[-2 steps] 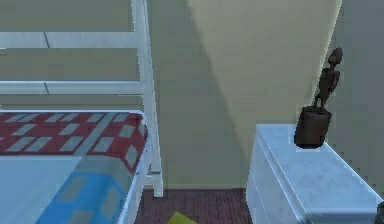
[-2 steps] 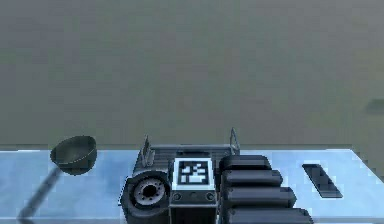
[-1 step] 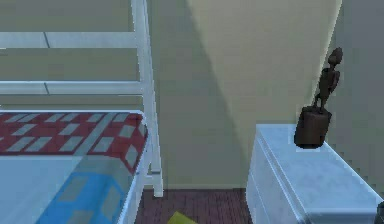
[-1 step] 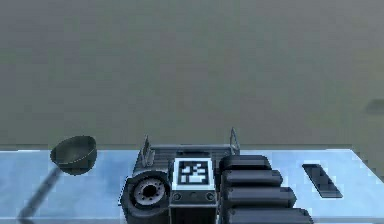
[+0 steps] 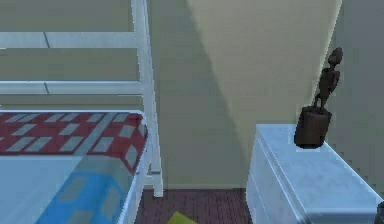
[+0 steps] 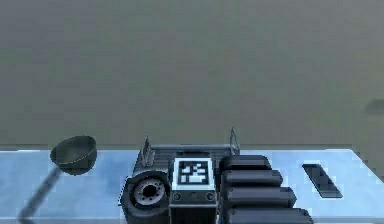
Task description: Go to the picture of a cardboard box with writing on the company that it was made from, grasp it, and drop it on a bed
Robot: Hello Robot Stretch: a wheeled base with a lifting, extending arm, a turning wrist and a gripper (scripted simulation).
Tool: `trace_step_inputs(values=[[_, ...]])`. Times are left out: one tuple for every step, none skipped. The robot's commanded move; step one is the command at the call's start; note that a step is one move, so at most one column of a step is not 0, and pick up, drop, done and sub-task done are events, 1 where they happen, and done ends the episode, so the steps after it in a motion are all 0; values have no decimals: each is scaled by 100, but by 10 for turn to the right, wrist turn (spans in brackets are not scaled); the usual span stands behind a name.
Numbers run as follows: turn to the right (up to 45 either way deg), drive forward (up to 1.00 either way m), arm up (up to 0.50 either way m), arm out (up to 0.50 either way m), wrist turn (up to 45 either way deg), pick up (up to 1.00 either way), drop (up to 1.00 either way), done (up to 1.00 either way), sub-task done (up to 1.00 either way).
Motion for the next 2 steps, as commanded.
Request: trace_step_inputs(values=[[-450, 0, 0, 0, 0, 0, 0, 0, 0], [-450, 0, 0, 0, 0, 0, 0, 0, 0]])
